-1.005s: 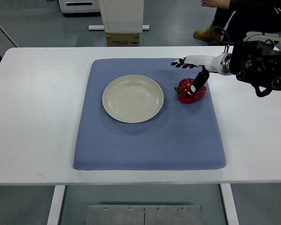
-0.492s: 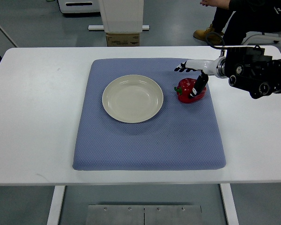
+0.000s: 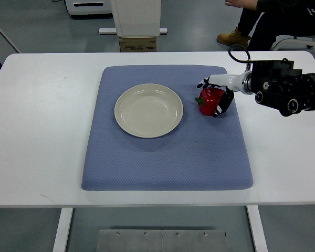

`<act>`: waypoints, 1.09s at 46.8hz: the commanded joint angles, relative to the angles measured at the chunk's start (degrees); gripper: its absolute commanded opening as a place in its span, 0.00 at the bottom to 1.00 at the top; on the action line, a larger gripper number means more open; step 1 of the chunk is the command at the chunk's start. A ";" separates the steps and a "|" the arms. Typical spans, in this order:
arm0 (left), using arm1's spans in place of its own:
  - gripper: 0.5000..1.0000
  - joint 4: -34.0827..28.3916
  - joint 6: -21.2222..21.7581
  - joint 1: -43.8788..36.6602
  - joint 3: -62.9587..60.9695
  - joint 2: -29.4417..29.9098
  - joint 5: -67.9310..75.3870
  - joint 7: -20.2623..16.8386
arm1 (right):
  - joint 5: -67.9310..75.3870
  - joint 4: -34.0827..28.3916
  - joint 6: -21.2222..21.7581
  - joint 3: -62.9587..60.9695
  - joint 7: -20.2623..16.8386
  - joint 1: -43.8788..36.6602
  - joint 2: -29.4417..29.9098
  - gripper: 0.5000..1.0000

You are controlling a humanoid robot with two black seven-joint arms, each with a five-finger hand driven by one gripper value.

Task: Place red pepper on plate with right hand
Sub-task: 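Lift the pepper and carry it onto the cream plate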

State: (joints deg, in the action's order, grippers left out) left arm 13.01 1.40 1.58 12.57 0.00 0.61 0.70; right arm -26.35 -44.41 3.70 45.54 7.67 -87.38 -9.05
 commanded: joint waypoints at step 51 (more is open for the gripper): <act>1.00 0.00 0.00 0.00 0.00 0.00 0.00 0.00 | 11.05 -7.00 0.96 -1.94 1.82 -8.07 0.44 0.00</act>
State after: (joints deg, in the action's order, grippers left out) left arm 13.01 1.41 1.58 12.56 0.00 0.62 0.70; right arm -16.84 -50.10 4.66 44.28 9.55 -94.80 -9.05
